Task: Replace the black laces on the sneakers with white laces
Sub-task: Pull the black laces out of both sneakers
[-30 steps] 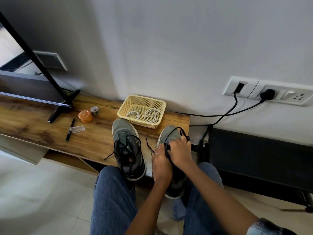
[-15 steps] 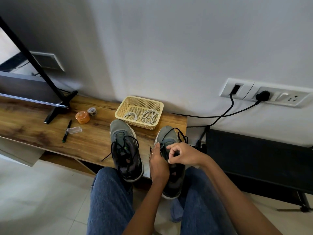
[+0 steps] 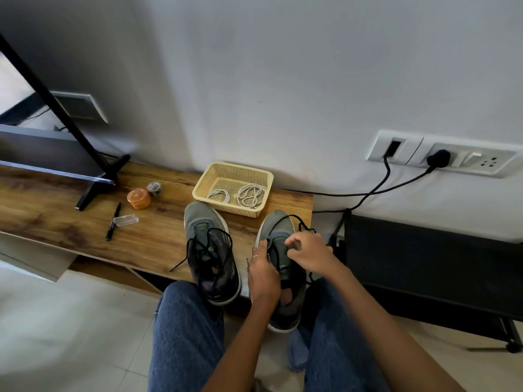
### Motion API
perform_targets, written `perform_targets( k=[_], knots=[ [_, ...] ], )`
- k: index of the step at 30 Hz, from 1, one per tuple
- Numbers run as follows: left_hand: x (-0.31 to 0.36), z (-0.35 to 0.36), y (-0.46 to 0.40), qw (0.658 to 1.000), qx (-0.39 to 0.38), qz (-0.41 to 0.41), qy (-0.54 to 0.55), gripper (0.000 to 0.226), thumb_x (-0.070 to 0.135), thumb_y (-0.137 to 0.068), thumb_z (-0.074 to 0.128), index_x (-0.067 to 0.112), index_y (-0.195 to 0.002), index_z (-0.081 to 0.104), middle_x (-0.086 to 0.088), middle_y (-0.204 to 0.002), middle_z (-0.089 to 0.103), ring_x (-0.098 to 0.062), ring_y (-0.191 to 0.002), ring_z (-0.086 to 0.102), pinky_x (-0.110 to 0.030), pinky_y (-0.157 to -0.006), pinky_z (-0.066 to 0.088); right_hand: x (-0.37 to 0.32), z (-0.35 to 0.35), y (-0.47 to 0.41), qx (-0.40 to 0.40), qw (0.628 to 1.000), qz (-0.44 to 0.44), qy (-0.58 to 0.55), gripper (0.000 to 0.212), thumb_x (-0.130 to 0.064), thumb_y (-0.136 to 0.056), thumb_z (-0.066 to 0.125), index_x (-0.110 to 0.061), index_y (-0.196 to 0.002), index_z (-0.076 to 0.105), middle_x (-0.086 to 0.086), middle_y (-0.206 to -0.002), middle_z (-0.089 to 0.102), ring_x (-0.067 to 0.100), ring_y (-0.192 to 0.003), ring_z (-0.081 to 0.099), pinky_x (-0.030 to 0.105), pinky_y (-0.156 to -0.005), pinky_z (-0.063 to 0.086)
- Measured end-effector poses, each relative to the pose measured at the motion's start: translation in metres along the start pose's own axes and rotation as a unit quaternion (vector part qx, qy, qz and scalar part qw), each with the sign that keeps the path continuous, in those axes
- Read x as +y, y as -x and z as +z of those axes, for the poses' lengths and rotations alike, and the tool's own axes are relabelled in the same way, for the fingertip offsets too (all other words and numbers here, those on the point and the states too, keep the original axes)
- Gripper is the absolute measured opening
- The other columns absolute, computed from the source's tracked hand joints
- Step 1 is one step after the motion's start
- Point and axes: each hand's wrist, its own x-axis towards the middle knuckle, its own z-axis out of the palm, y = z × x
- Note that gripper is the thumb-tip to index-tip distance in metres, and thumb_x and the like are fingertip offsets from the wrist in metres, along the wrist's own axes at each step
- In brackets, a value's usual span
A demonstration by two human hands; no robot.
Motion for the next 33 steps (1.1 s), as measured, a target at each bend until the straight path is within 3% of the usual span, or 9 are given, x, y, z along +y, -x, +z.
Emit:
perform_targets(
  k=[5,7,12,19,25,28,30,33],
  knots=[
    [-0.005,-0.006,-0.003,1.000,-0.010,0.014,0.019,0.049,0.003,-0.098,0.036,0.016,-0.145,0.039,-0.014,-0.137,0.052,-0.029,-0.126,0.047,-0.041,-0.102,0.040,-0.026,0.028,-0.012,0.072,0.980,-0.021,0.184,0.029,-0.040,-0.091,0.053,-0.023,-0.112,0.065,0.001,-0.119,0.053,0.027,-0.124,0.033,0.043,-0.091,0.031],
    [-0.007,-0.006,-0.004,0.999,-0.012,0.020,0.037,0.046,0.008,-0.099,0.037,0.015,-0.144,0.040,-0.011,-0.138,0.051,-0.026,-0.127,0.048,-0.040,-0.103,0.041,-0.030,0.039,-0.019,0.075,0.965,-0.023,0.250,0.026,-0.035,-0.093,0.052,-0.021,-0.108,0.066,0.002,-0.118,0.051,0.028,-0.123,0.033,0.044,-0.090,0.032],
    [-0.009,-0.005,-0.004,0.998,-0.009,0.026,0.060,0.043,0.009,-0.100,0.038,0.014,-0.143,0.042,-0.006,-0.142,0.049,-0.018,-0.128,0.047,-0.033,-0.106,0.039,-0.031,0.055,-0.028,0.112,0.958,0.004,0.265,0.021,-0.025,-0.095,0.048,-0.018,-0.103,0.066,0.003,-0.113,0.056,0.027,-0.122,0.035,0.045,-0.093,0.032],
    [-0.011,-0.002,-0.005,0.998,-0.020,0.029,0.060,0.044,0.012,-0.101,0.037,0.017,-0.144,0.040,-0.004,-0.143,0.047,-0.019,-0.131,0.044,-0.038,-0.108,0.037,-0.030,0.051,-0.028,0.145,0.958,0.022,0.247,0.018,-0.015,-0.095,0.045,-0.018,-0.093,0.063,0.001,-0.098,0.065,0.022,-0.115,0.044,0.040,-0.089,0.034],
    [-0.010,-0.002,-0.005,0.999,-0.007,0.020,0.045,0.048,0.007,-0.099,0.036,0.017,-0.146,0.037,-0.007,-0.143,0.046,-0.022,-0.132,0.041,-0.039,-0.109,0.036,-0.032,0.046,-0.032,0.126,0.964,0.036,0.231,0.017,-0.022,-0.095,0.049,-0.016,-0.090,0.064,0.003,-0.100,0.065,0.023,-0.115,0.043,0.038,-0.090,0.033],
    [-0.010,-0.001,-0.006,0.999,0.008,0.019,0.038,0.052,-0.001,-0.096,0.037,0.016,-0.145,0.038,-0.010,-0.144,0.046,-0.026,-0.133,0.041,-0.042,-0.109,0.035,-0.027,0.041,-0.033,0.094,0.982,0.034,0.160,0.014,-0.021,-0.089,0.056,-0.012,-0.084,0.065,0.008,-0.098,0.066,0.024,-0.108,0.052,0.037,-0.088,0.043],
    [-0.009,0.000,-0.006,0.999,0.016,0.007,0.036,0.054,-0.003,-0.095,0.037,0.017,-0.145,0.038,-0.012,-0.142,0.048,-0.028,-0.131,0.044,-0.042,-0.107,0.037,-0.019,0.035,-0.032,0.053,0.994,0.004,0.093,0.012,-0.013,-0.082,0.060,-0.005,-0.076,0.066,0.012,-0.086,0.069,0.027,-0.092,0.062,0.038,-0.078,0.053],
    [-0.008,0.000,-0.005,0.998,0.024,-0.026,0.045,0.058,-0.002,-0.094,0.037,0.022,-0.147,0.036,-0.013,-0.135,0.051,-0.028,-0.120,0.051,-0.037,-0.098,0.044,-0.011,0.018,-0.020,-0.040,0.998,-0.057,-0.011,0.013,-0.004,-0.079,0.060,-0.006,-0.066,0.063,0.007,-0.075,0.067,0.021,-0.074,0.064,0.037,-0.070,0.052]
  ],
)
